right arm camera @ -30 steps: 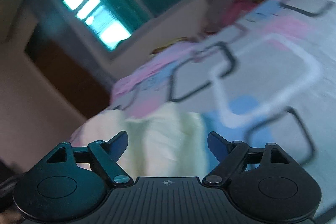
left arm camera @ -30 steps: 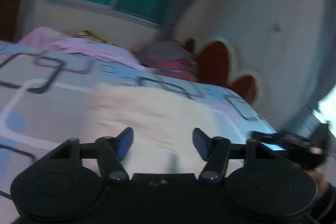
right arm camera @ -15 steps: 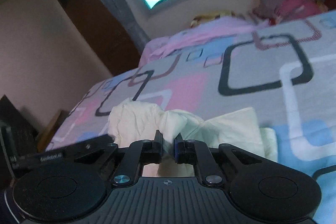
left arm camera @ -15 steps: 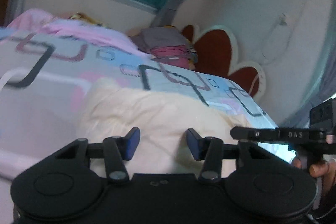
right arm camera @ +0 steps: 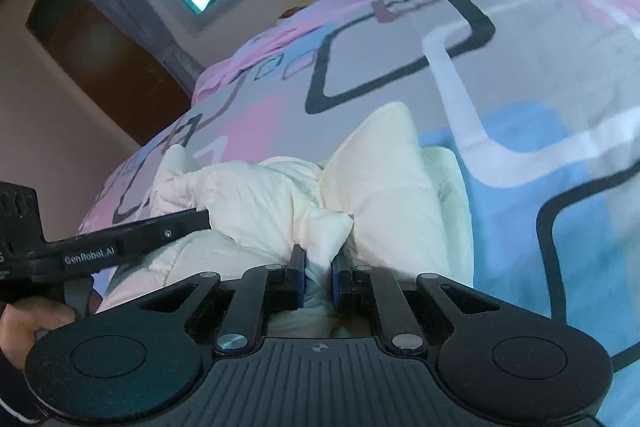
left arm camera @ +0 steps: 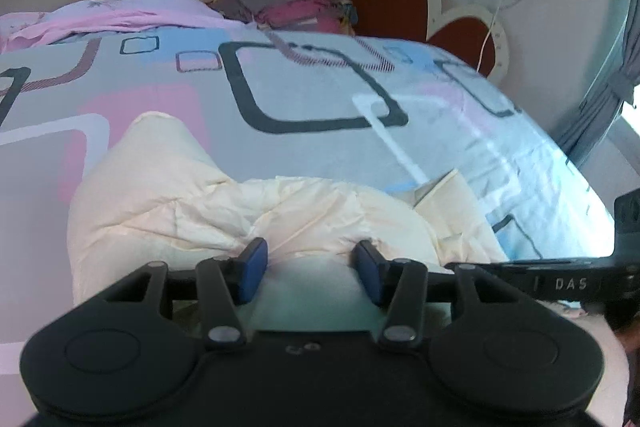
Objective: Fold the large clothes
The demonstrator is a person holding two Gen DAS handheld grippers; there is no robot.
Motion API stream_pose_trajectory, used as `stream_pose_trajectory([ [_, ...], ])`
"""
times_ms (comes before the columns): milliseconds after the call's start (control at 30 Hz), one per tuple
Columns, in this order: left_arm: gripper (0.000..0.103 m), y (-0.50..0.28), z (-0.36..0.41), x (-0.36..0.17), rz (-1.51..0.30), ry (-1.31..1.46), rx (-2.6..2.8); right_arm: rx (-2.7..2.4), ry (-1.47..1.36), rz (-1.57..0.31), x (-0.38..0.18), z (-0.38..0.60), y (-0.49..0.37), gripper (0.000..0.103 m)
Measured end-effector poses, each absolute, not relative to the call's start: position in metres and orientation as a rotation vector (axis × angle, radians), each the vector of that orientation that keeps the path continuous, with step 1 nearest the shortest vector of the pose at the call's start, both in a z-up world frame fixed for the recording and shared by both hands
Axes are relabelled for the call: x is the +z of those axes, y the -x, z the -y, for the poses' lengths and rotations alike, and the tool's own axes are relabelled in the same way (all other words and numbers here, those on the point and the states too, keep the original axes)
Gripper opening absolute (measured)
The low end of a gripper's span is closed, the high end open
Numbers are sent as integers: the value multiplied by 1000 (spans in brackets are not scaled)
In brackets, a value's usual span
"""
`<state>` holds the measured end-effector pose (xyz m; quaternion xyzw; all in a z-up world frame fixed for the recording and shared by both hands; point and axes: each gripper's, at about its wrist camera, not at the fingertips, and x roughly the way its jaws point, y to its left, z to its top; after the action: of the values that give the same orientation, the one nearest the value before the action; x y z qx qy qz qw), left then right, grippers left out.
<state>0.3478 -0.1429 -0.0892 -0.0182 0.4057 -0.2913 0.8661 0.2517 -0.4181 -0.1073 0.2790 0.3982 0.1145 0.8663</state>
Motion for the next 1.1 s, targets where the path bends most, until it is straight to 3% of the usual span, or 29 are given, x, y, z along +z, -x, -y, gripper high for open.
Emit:
stream_pose_trajectory([
  [100, 49, -341, 139, -81, -833, 26, -619, 218, -528, -836, -89, 416, -248, 13],
  [167, 49, -328, 131, -66, -800, 35, -616, 175, -474, -800, -66, 414, -238, 65],
  [200, 50, -315, 124, -57, -766, 53, -630, 176, -451, -762, -54, 414, -229, 70],
  [400, 50, -261, 98, -35, -737, 115, -639, 303, -342, -739, -4, 398, -194, 69],
  [467, 50, -239, 92, -34, -745, 131, -636, 331, -295, -783, -2, 386, -184, 57],
  [500, 50, -227, 91, -33, -750, 139, -637, 342, -285, -803, -2, 383, -179, 56],
  [567, 49, -210, 89, -34, -767, 157, -650, 358, -261, -848, -10, 376, -166, 40],
  [600, 48, -202, 89, -36, -780, 152, -670, 356, -248, -867, -14, 374, -160, 39],
  [1100, 48, -188, 104, -78, -877, 14, -641, 338, -205, -1025, -90, 372, -140, 38],
])
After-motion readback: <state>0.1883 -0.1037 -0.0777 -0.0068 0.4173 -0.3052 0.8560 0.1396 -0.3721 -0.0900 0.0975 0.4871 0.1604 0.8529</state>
